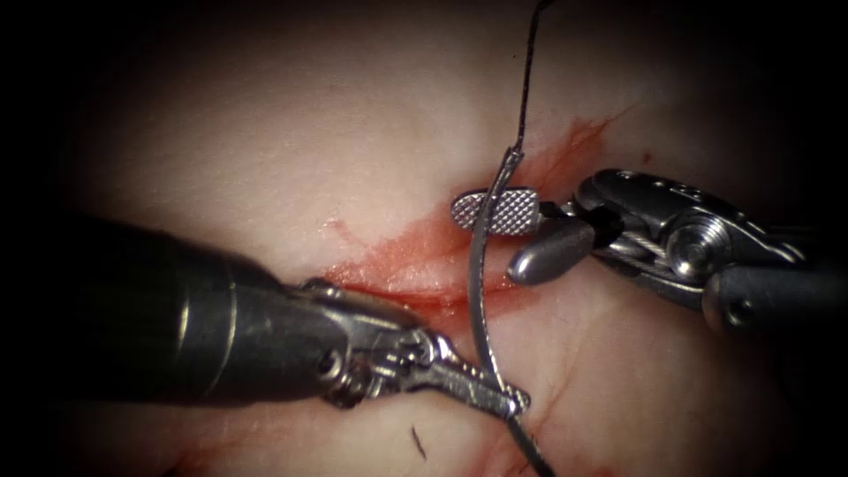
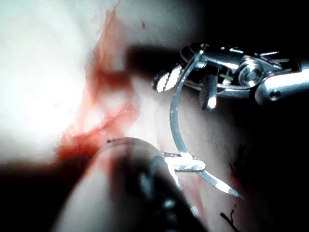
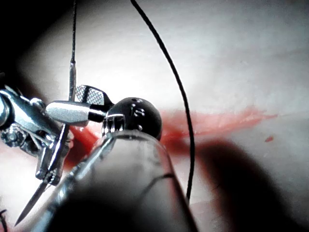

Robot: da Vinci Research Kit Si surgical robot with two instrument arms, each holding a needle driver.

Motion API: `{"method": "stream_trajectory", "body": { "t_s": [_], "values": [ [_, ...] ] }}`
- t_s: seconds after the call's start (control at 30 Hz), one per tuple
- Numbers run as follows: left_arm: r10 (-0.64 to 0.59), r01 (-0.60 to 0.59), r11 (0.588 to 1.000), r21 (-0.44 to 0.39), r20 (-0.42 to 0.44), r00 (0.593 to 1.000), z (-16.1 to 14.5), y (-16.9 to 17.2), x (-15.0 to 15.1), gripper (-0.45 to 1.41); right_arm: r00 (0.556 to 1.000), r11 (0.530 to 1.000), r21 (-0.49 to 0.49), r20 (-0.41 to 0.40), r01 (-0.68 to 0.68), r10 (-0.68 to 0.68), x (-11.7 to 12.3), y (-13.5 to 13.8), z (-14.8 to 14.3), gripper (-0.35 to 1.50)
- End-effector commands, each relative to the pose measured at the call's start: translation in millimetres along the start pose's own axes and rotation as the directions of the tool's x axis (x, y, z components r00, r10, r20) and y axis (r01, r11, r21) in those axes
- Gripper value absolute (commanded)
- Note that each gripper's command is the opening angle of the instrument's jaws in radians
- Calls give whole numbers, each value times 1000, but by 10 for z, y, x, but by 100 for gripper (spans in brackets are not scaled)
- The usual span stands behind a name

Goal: Wound Closure

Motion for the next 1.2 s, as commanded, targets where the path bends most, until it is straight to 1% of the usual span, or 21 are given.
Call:
{"method": "stream_trajectory", "body": {
  "t_s": [0.03, 0.17, 0.2, 0.37, 0.4, 0.43, 0.47, 0.5, 0.57, 0.6, 0.83, 0.87, 0.9, 0.93, 0.97, 1.0, 1.03, 1.07, 1.1, 1.13, 1.2],
  "values": [
    [0, 0, 1000, -1, 0, 1000, 3, -6, 0, -45, 1000, 1000, 15, -16, 26, -26, 3, 9, 8, 130],
    [-2, 2, 1000, -3, -4, 1000, 8, -6, -2, -45, 995, 992, 75, -30, 100, -98, 3, 10, 10, 116],
    [-4, 4, 1000, -4, -2, 1000, 9, -5, -3, -45, 991, 985, 104, -32, 135, -132, 3, 10, 9, 103],
    [-6, 6, 1000, -4, -2, 1000, 10, -4, -3, -45, 984, 976, 128, -18, 177, -176, 5, 15, 12, 95],
    [-7, 6, 1000, -4, -1, 1000, 10, -4, -3, -45, 985, 977, 130, -11, 171, -171, 4, 14, 12, 76],
    [-12, 12, 1000, -4, 1, 1000, 9, -4, -3, -45, 986, 978, 134, -1, 163, -164, 3, 13, 11, 26],
    [-12, 12, 1000, -4, 1, 1000, 9, -4, -3, -45, 986, 978, 134, -1, 163, -164, 3, 13, 11, 26],
    [-13, 13, 1000, -4, 1, 1000, 9, -4, -3, -45, 987, 978, 135, 3, 157, -159, 2, 13, 11, 6],
    [-14, 14, 1000, -4, 2, 1000, 10, -3, -3, -45, 988, 980, 131, -3, 151, -152, 0, 14, 11, -18],
    [-14, 14, 1000, -4, 2, 1000, 10, -3, -3, -45, 987, 979, 132, -3, 157, -158, 0, 14, 11, -35],
    [-38, 38, 999, -4, 12, 999, 10, -1, -4, -45, 996, 988, 122, -5, 93, -93, -1, 15, 10, -35],
    [-109, 109, 994, 1, 45, 993, 11, 0, -3, -45, 997, 990, 121, -3, 75, -76, -1, 14, 10, -35],
    [-109, 109, 994, 1, 45, 993, 11, 0, -3, -45, 997, 990, 121, -3, 75, -76, -1, 14, 10, -35],
    [-122, 122, 992, 1, 48, 991, 11, 1, -2, -30, 997, 990, 121, -3, 75, -76, -1, 14, 10, -35],
    [-140, 141, 990, -1, 37, 989, 12, 3, 0, 16, 998, 991, 120, -1, 58, -58, -1, 14, 9, -35],
    [-150, 150, 989, -3, 27, 988, 12, 5, 2, 42, 999, 992, 118, 0, 46, -46, -1, 13, 9, -35],
    [-158, 158, 987, -6, 16, 987, 11, 7, 3, 61, 999, 992, 117, -1, 39, -39, 0, 13, 9, -35],
    [-157, 156, 988, -20, -54, 986, 9, 11, 6, 98, 999, 993, 113, -11, 38, -37, 1, 10, 6, -35],
    [-162, 161, 987, -26, -87, 983, 7, 12, 8, 110, 999, 994, 106, -29, 38, -35, 1, 9, 5, -35],
    [-131, 129, 991, -26, -131, 983, -5, 20, 19, 111, 994, 1000, -11, -112, 5, -6, 3, 3, -2, -35],
    [-104, 102, 995, -18, -133, 986, -16, 31, 27, 110, 980, 992, -67, -180, -104, 91, 4, -1, -8, -35]
  ]
}}
